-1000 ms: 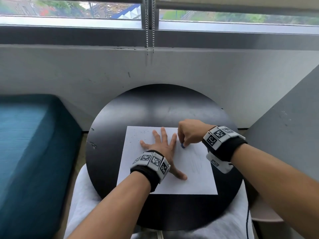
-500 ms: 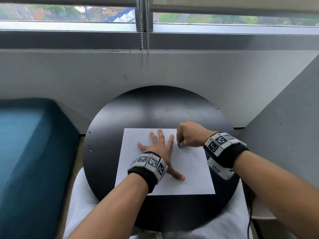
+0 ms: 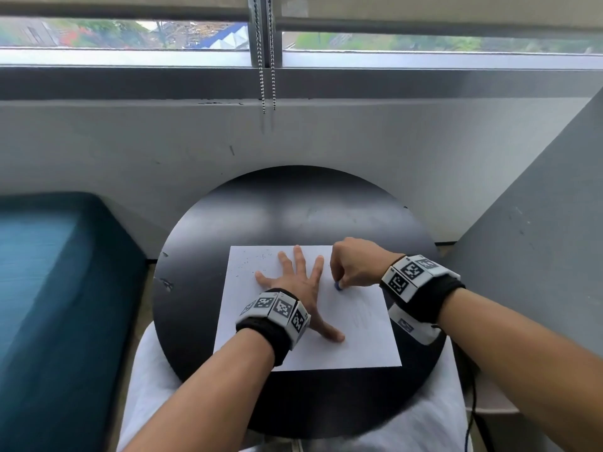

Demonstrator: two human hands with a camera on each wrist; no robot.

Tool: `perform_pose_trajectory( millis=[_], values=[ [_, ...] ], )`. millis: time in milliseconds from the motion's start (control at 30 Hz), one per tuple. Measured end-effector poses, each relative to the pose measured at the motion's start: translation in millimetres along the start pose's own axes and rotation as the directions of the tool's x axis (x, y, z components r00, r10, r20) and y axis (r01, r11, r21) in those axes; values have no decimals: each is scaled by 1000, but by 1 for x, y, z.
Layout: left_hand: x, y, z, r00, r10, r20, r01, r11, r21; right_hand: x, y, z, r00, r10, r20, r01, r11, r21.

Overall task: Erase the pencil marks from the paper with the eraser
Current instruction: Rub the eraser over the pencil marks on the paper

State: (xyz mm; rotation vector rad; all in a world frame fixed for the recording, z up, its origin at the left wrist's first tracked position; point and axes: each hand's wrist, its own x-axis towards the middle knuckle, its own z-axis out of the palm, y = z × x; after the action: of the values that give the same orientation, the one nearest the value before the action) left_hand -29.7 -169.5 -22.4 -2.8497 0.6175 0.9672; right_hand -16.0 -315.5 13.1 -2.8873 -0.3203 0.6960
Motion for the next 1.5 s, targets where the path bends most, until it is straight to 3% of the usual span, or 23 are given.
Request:
perform_pose_trajectory(
  millis=[67,233,367,533,667,833,967,1133,1367,1500],
  values=[
    [0,0,0,1000,2,-3,-2,1000,2,-5,2,5,998,0,-55,1,1000,21],
    [0,0,0,1000,7,8,-7,1000,-1,-24,1,15,996,-51,74,52,999,1],
    [1,1,0,1000,6,6,-6,1000,5,-26,4,18,997,-25,-72,30,998,63],
    [0,1,-1,1000,4,8,-4,1000,2,-42,2,27,993,-67,93,65,997,31],
    [0,1,-1,1000,3,5,-3,1000,5,-36,4,25,997,-51,-55,54,997,52],
    [-1,1,-2,1000,-1,9,1,1000,9,-54,2,30,995,-79,64,77,996,37],
    [-1,0,-1,1000,2,3,-2,1000,10,-43,4,24,996,-57,-74,62,996,66],
    [0,1,-1,1000,2,0,-2,1000,20,-64,5,35,993,-111,38,110,993,30],
    [-2,2,-4,1000,-5,7,5,1000,8,-18,4,7,992,-3,-123,16,994,106],
    [-3,2,-2,1000,0,-6,0,1000,8,-22,5,13,992,-23,-122,36,994,108]
  ],
)
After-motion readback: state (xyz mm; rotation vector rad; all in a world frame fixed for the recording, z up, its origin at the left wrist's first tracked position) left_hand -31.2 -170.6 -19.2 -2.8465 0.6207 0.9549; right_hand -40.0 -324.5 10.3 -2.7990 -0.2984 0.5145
